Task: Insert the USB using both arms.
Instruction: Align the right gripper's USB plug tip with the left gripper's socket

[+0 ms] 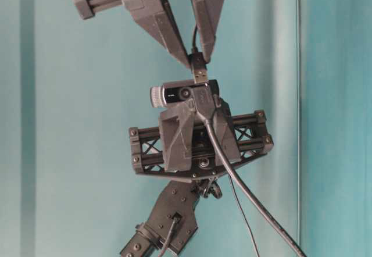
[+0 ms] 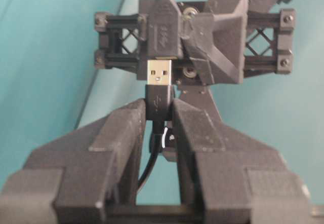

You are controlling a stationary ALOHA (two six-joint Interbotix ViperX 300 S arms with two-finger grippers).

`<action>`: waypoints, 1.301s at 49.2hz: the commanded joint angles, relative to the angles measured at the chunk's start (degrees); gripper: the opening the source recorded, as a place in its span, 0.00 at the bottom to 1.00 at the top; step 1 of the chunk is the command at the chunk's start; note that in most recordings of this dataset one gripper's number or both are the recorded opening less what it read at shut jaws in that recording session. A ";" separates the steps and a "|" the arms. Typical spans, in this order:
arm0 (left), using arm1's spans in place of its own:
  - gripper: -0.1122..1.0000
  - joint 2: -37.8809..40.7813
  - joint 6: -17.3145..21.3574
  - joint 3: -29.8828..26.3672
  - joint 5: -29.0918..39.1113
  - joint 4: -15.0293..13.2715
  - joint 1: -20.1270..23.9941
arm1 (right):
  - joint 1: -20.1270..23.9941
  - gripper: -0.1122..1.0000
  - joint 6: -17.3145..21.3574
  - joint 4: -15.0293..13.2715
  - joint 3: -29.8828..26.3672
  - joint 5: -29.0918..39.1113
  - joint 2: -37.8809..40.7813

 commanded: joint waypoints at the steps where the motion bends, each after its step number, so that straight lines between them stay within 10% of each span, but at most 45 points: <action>1: 0.33 -0.97 -0.09 -0.88 0.35 -0.79 -0.09 | 0.00 0.27 0.18 -0.70 -1.49 0.53 -0.62; 64: 0.33 -0.53 -0.18 -1.23 -1.41 -0.26 0.62 | 0.18 0.27 0.18 -0.62 -1.41 0.53 0.62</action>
